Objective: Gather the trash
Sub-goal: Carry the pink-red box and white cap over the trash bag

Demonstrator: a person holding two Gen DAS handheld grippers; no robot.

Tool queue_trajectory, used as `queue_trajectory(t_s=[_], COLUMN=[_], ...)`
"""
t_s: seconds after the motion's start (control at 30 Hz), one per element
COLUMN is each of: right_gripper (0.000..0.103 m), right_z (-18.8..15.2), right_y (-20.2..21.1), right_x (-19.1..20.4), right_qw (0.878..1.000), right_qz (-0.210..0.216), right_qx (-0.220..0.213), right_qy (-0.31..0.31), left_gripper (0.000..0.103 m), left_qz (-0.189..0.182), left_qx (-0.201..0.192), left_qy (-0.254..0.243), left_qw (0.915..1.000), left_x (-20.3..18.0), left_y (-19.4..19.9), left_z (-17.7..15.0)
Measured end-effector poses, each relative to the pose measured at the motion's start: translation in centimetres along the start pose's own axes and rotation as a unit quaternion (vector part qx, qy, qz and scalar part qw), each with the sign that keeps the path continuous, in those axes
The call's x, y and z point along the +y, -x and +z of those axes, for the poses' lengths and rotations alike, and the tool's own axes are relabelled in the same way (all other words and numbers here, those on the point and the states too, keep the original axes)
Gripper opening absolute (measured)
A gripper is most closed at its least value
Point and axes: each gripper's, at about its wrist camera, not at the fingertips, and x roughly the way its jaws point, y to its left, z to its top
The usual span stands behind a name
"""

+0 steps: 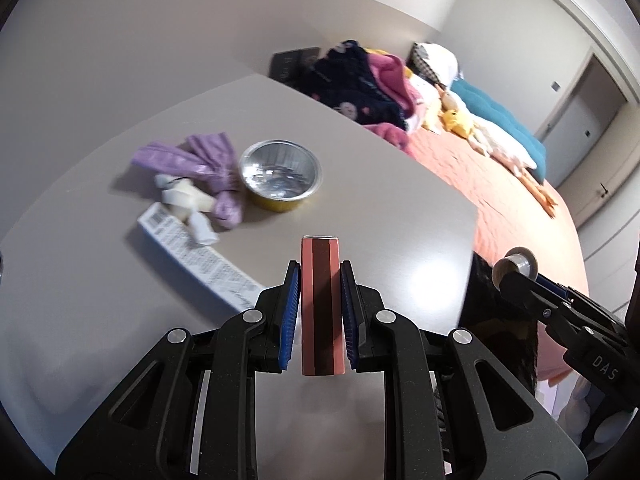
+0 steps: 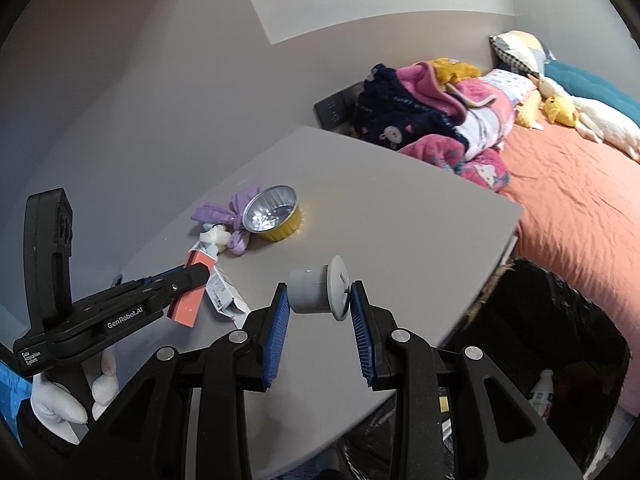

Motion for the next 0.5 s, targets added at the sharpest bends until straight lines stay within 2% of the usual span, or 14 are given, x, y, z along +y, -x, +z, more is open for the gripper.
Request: queue_trajectory(t_s=[0.5], right_gripper=[0.033], right_z=[-1.5], right_y=[5.5], right_x=[-5.2], right_qw=[0.998], right_qz=[-0.034], right_qx=[-0.039], right_qy=[-0.039], left_gripper=[0.019], left_qz=[-0.050], left_qx=[0.006], left_qy=[-0.065], left_qw=[0.9966], left_x=[-7.8], left_y=[-0.6], left_z=[-0.4])
